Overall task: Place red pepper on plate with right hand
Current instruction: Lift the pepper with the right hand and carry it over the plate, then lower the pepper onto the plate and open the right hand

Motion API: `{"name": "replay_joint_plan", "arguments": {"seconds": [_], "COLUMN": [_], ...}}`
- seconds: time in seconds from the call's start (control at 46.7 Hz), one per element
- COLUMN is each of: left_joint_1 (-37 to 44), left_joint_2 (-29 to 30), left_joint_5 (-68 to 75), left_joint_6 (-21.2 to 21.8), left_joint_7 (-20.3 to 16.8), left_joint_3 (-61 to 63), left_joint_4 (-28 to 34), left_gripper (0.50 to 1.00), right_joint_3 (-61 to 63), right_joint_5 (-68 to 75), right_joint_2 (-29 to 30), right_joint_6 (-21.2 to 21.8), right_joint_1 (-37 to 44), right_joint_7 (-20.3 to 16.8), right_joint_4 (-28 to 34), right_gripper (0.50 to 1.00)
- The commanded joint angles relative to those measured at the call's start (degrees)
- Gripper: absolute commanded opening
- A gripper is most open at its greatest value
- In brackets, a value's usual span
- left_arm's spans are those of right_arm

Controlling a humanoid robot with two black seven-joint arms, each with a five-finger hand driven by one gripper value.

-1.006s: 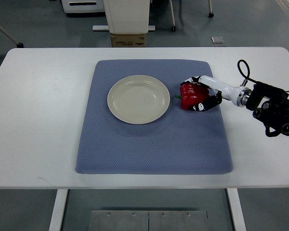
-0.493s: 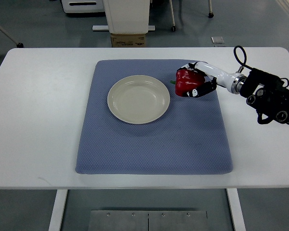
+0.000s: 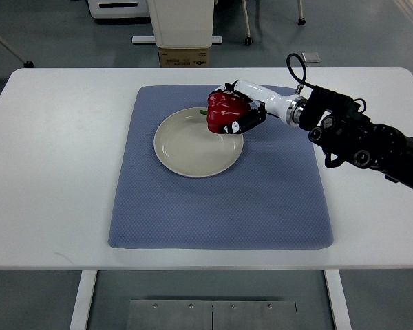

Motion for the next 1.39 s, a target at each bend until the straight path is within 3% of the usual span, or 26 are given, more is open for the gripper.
{"name": "replay_joint_plan", "arguments": {"seconds": [0.0,0.321,1.006,1.071,1.135,1.199,1.242,1.37], "left_joint_1": [0.0,0.0,0.0,0.0,-0.1,0.0,0.0,0.0], "left_joint_2": [0.0,0.0,0.0,0.0,0.0,0.0,0.0,0.0], "left_joint_5": [0.0,0.0,0.0,0.0,0.0,0.0,0.0,0.0], "left_joint_6": [0.0,0.0,0.0,0.0,0.0,0.0,0.0,0.0], "left_joint_7": [0.0,0.0,0.0,0.0,0.0,0.0,0.0,0.0], "left_joint_3": [0.0,0.0,0.0,0.0,0.0,0.0,0.0,0.0], "left_joint_4": [0.1,0.1,0.0,0.0,0.0,0.0,0.0,0.0], "left_gripper": [1.0,1.0,1.0,1.0,1.0,1.0,1.0,1.0], "right_joint_3": [0.0,0.1,2.6,3.5,4.0,4.5,4.5,4.7], "right_joint_5": [0.0,0.1,0.5,1.2,2.2,3.3,4.0,5.0], "right_joint_2": [1.0,6.2,6.3,6.3,6.3,6.3,6.3,6.3], "right_joint_6": [-0.1,-0.1,-2.3,-2.3,-3.0,-3.5,-3.5,-3.5], "right_joint_1": [-0.2,-1.8,-5.8,-6.1,-6.3,-6.3,-6.2,-6.2], "right_joint_7": [-0.1,-0.9,-0.7,-0.7,-0.6,-0.6,-0.6,-0.6], "right_joint_4": [0.0,0.2,0.1,0.1,0.1,0.1,0.2,0.2], "right_gripper": [0.5,0.5,0.5,0.625,0.819,0.955,0.987,0.993]}}
